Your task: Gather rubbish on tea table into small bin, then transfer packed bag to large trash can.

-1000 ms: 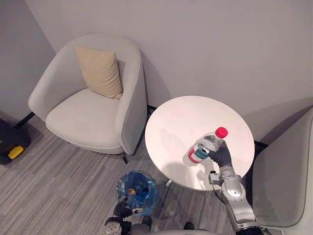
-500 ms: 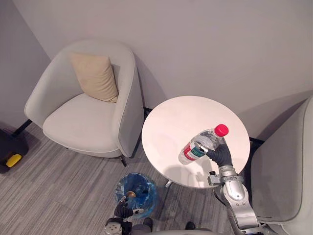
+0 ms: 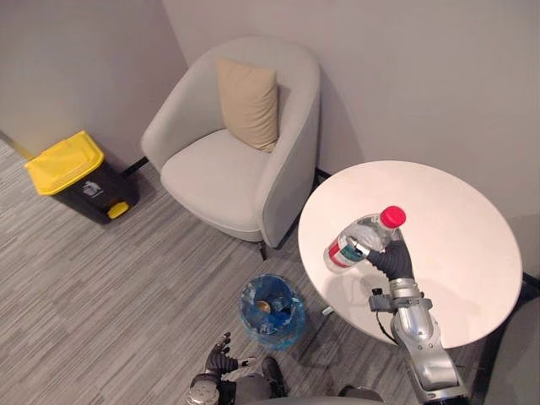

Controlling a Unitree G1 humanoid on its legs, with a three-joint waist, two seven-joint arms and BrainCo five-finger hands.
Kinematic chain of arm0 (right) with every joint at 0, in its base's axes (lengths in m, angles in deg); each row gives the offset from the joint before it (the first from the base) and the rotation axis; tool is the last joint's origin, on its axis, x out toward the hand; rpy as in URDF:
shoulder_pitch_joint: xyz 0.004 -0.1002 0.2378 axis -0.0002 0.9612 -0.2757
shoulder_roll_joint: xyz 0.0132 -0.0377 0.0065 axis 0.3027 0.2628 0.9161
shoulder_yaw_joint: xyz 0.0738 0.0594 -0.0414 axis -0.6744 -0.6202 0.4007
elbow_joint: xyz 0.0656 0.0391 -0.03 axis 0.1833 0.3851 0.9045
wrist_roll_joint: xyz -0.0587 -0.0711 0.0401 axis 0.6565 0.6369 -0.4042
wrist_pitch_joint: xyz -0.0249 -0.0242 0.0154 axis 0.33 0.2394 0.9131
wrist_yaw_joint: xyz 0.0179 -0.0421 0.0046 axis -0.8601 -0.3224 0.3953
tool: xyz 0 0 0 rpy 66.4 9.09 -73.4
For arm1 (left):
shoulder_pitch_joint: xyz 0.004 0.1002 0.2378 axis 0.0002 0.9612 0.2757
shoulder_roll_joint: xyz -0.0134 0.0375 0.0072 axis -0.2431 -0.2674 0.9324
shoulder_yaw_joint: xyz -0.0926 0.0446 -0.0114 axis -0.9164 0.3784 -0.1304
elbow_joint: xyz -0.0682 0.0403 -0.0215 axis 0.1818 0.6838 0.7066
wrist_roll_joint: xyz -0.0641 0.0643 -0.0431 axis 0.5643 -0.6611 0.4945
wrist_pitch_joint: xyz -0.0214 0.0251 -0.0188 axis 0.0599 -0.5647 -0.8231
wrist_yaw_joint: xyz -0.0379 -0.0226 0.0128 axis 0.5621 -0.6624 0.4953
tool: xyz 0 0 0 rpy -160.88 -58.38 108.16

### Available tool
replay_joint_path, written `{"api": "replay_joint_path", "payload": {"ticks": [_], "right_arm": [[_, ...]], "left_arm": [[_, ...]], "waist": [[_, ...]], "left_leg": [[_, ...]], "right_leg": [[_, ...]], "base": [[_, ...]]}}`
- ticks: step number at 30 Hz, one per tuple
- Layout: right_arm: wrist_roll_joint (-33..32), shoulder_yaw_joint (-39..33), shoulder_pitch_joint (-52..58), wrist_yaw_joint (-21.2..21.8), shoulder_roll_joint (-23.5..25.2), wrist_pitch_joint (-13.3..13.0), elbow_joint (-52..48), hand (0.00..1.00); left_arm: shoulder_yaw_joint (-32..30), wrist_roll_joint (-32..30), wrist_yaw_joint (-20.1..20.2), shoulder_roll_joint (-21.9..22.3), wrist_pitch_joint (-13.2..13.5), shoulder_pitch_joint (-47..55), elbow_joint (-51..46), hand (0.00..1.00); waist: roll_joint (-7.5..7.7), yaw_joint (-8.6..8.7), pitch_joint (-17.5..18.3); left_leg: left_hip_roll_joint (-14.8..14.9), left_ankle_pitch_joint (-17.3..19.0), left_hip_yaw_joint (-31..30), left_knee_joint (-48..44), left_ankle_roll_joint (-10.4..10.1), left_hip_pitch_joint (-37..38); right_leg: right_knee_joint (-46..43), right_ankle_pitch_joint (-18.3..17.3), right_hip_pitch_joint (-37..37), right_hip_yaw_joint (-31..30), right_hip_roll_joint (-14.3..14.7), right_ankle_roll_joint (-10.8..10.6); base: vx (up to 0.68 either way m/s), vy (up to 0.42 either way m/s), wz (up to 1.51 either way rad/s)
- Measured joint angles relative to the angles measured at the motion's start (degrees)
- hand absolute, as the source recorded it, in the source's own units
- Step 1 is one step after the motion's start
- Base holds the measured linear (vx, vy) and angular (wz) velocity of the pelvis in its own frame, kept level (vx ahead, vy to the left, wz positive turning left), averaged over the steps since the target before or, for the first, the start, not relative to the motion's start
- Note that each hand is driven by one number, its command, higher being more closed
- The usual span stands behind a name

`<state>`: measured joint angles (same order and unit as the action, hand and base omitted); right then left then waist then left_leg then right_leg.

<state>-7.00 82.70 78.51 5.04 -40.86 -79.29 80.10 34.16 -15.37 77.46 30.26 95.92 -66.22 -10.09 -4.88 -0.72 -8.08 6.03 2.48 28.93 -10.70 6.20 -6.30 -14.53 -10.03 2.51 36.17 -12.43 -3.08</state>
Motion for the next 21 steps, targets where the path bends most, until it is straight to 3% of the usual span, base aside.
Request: {"api": "replay_joint_path", "payload": {"ticks": [4,8,10,11,12,13,14,16,18,21], "right_arm": [[0.42,-2.0,-0.47,-1.24,0.29,0.03,0.01,1.0],[2.01,-0.18,-1.51,-1.08,0.5,0.13,0.49,1.0],[2.04,-0.28,-1.64,-1.05,0.48,0.22,1.21,1.0],[2.03,-0.28,-1.56,-0.94,0.6,0.4,1.71,1.0],[2.03,-0.29,-1.57,-0.85,0.66,0.5,1.82,1.0],[2.03,-0.39,-1.32,-0.32,0.9,0.52,1.87,1.0],[2.03,-0.35,-1.13,0.19,0.85,0.53,1.87,1.0],[2.04,-0.21,-0.82,0.44,0.88,0.53,1.86,1.0],[2.02,-0.24,-0.62,1.23,0.71,0.49,1.83,1.0],[2.11,-0.2,0.01,1.42,0.67,0.52,1.84,1.0]], "left_arm": [[0.43,0.03,-0.27,-0.16,0.7,-0.12,-0.23,0.0],[0.53,0.02,-0.36,-0.65,0.73,-0.17,-1.16,0.0],[0.59,0.03,-0.35,-1.0,0.76,-0.26,-1.79,0.0],[0.86,0.02,-0.34,-1.42,0.77,-0.25,-2.02,0.0],[0.88,0.02,-0.35,-1.62,0.76,-0.26,-2.09,0.0],[0.89,0.05,-0.31,-2.2,0.69,-0.2,-2.12,0.0],[0.63,0.08,-0.31,-2.23,0.71,-0.24,-2.12,0.0],[0.61,0.08,-0.23,-2.19,0.79,-0.64,-2.07,0.0],[0.56,0.07,-0.06,-2.13,0.87,-1.26,-1.34,0.0],[-0.09,0.09,0.06,-1.67,1.35,-1.41,-1.18,0.0]], "waist": [[0.68,-0.18,-0.43],[1.88,0.06,-1.94],[1.68,0.15,-2.75],[2.31,0.74,-3.18],[2.33,1.49,-3.46],[2.81,2.59,-3.96],[2.95,3.03,-4.41],[2.96,2.76,-4.72],[3.08,2.95,-4.92],[2.14,1.41,-4.82]], "left_leg": [[-2.18,0.2,-2.93,0.94,-1.35,0.26],[-4.21,2.81,-2.83,-2.08,-1.6,-0.2],[-4.52,4.95,-3.87,-5.04,-1.26,-1.16],[-5.38,5.7,-5.09,-5.75,-0.91,-1.47],[-5.98,5.78,-6.29,-5.76,-0.83,-1.48],[-6.69,5.81,-8.8,-5.74,-0.78,-2.11],[-7.0,5.76,-10.84,-5.75,-0.84,-2.55],[-7.18,5.32,-12.37,-5.86,-1.54,-2.81],[-7.99,5.21,-14.36,-7.75,-1.76,-3.67],[-6.87,5.22,-15.01,-8.2,-1.76,-4.07]], "right_leg": [[-0.36,-0.28,1.18,-0.6,-1.59,-0.64],[-8.75,-2.64,-1.39,-2.42,-6.49,-2.67],[-13.89,-3.25,-3.06,-4.74,-8.22,-2.03],[-17.5,-3.38,-4.89,-9.44,-8.78,-1.08],[-19.34,-4.05,-6.36,-12.81,-8.63,0.38],[-19.69,-6.05,-7.59,-19.58,-6.33,0.69],[-18.66,-7.21,-8.78,-24.68,-3.49,-0.51],[-15.94,-7.08,-10.68,-28.37,-0.52,-0.82],[-12.42,-4.72,-10.47,-28.4,0.36,-2.28],[-10.35,-4.29,-9.58,-27.72,1.65,-1.95]], "base": [[0.02,0.064,0.43],[-0.04,0.104,0.04],[-0.07,0.096,0.15],[-0.04,0.072,0.42],[-0.03,0.066,0.83],[-0.03,0.002,1.03],[-0.03,-0.012,0.99],[-0.01,-0.054,0.75],[0.02,-0.074,0.74],[0.05,-0.063,0.1]]}}
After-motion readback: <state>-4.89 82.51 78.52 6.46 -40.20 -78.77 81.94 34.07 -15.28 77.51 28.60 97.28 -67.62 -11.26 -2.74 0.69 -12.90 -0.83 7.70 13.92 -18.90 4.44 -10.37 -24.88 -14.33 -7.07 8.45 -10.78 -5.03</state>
